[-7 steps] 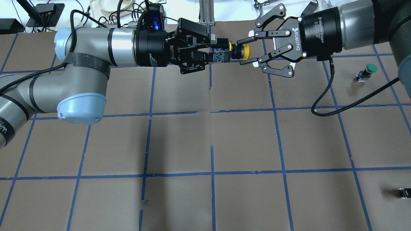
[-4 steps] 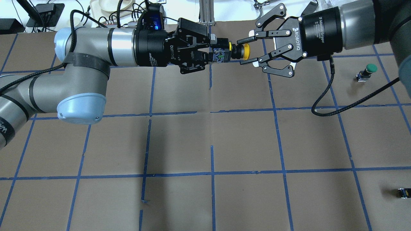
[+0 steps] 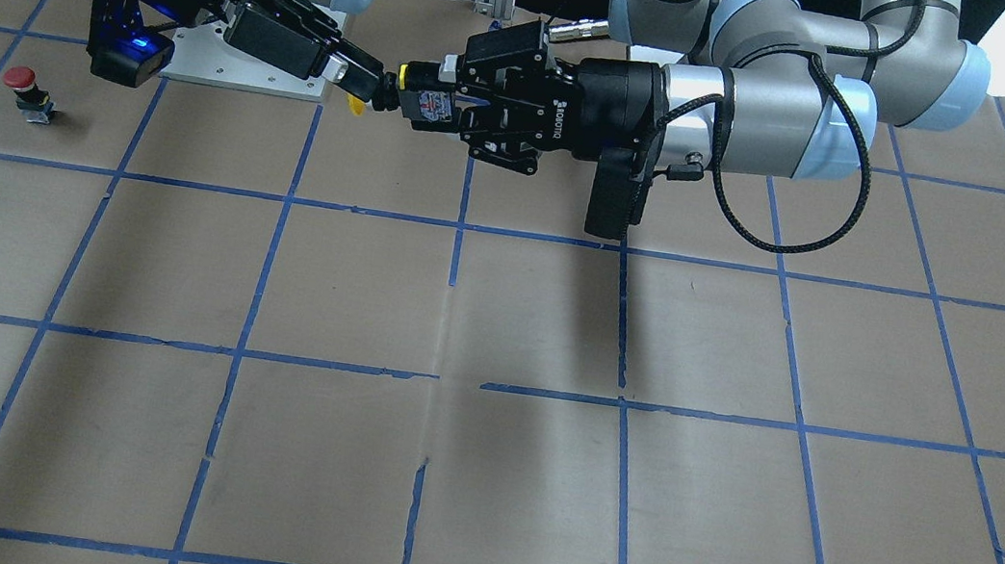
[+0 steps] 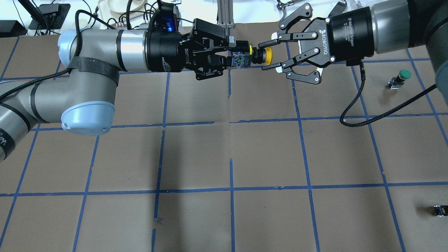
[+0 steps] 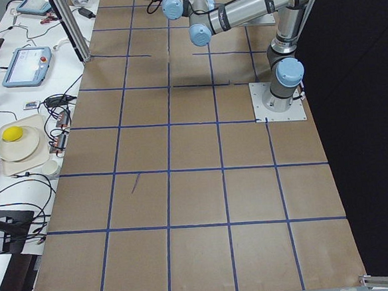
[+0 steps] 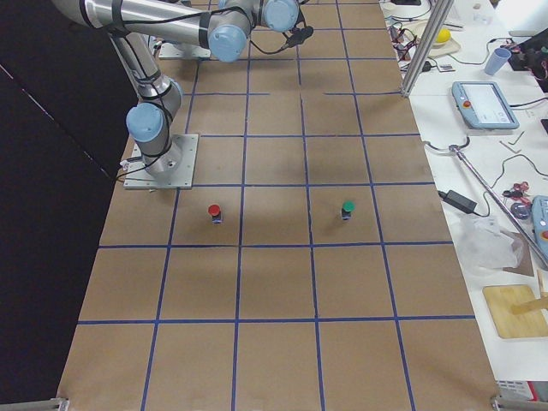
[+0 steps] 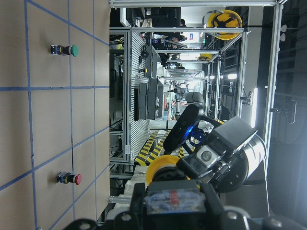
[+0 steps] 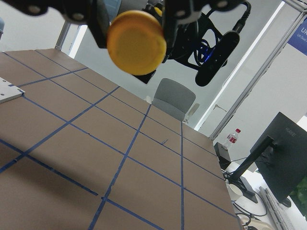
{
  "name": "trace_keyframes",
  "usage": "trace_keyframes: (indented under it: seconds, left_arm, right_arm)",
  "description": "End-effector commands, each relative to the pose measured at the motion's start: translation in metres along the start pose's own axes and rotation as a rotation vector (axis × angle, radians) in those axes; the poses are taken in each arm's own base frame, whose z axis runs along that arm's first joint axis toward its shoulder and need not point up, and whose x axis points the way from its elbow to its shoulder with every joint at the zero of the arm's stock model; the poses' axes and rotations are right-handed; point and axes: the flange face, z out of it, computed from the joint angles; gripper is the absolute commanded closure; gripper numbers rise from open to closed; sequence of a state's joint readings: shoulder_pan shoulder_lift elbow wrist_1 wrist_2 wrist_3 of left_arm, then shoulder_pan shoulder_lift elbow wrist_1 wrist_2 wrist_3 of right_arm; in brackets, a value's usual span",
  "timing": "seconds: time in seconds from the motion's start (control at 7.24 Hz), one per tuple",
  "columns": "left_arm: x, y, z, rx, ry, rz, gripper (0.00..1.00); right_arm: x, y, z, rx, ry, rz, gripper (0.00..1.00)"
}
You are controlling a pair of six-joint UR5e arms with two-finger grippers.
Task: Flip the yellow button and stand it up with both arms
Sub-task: 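Adjust the right gripper around the yellow cap and close it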
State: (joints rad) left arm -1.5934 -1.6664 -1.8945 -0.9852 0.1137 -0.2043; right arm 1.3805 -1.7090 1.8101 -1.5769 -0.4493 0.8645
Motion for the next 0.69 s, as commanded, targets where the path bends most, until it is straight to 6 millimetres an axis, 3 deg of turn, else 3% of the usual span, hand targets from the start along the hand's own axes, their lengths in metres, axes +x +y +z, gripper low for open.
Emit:
trace_keyframes:
  seconds: [0.0,0.14,0.28,0.55]
  left_arm:
    - [0.0,-0.0005,-0.0013,0.003,0.0,0.001,0.82]
    - [0.0003,-0.0001,-0.0006,0.001,0.0,0.004,0.82]
    - [0.0,-0.0005,-0.0013,0.003,0.0,0.002,0.82]
    - [0.0,-0.0005,-0.0013,0.003,0.0,0.004,0.82]
  right_arm:
    - [-0.0001,-0.0005,-0.0005,0.001,-0.001,0.001,0.79]
    - [0.0,-0.0006,-0.0005,0.002,0.0,0.001,0.73]
    - [0.0005,0.0,-0.0003,0.009,0.006,-0.008,0.09]
    - [0.0008,-0.0019,0.0002,0.012,0.01,-0.002,0.07]
